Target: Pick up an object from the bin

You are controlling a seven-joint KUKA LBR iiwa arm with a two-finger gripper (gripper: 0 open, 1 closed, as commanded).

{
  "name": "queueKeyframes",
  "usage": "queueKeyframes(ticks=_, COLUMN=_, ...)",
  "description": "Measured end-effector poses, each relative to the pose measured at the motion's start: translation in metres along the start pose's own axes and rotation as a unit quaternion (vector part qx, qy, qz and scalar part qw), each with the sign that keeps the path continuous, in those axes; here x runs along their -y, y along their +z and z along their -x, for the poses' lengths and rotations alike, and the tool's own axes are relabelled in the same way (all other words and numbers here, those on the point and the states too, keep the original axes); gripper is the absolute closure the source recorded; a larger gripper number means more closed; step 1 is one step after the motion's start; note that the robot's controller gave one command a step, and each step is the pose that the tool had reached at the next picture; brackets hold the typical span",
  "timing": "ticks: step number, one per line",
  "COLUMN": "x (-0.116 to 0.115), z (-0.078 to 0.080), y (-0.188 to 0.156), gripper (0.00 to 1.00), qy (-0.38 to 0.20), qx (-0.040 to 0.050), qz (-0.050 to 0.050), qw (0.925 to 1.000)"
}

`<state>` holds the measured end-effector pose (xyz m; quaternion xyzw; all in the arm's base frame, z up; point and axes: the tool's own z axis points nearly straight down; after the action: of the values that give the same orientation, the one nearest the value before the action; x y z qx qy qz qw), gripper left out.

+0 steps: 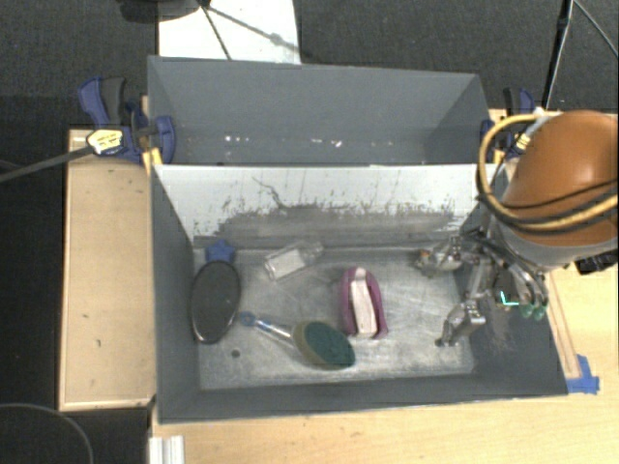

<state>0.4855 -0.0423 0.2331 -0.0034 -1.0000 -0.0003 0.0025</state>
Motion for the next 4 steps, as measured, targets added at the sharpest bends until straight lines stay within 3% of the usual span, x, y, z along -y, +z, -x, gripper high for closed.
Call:
queueKeyframes(ticks=1, x=-0.086, z=0.029, y=0.115, gripper=0.0, qy=-0.006, qx=0.0004, qz=0.001, qw=1.0)
queueKeyframes(ticks=2, x=-0.069, z=0.045, y=0.139, gripper=0.0, qy=0.005, qx=0.014, qz=0.002, qw=0.9999)
queueKeyframes(ticks=3, x=-0.068, z=0.038, y=0.143, gripper=1.0, qy=0.004, qx=-0.0019, qz=0.001, qw=1.0)
queueKeyframes(ticks=4, x=-0.067, z=0.04, y=0.145, gripper=0.0, qy=0.004, qx=0.0027, qz=0.0, qw=1.0)
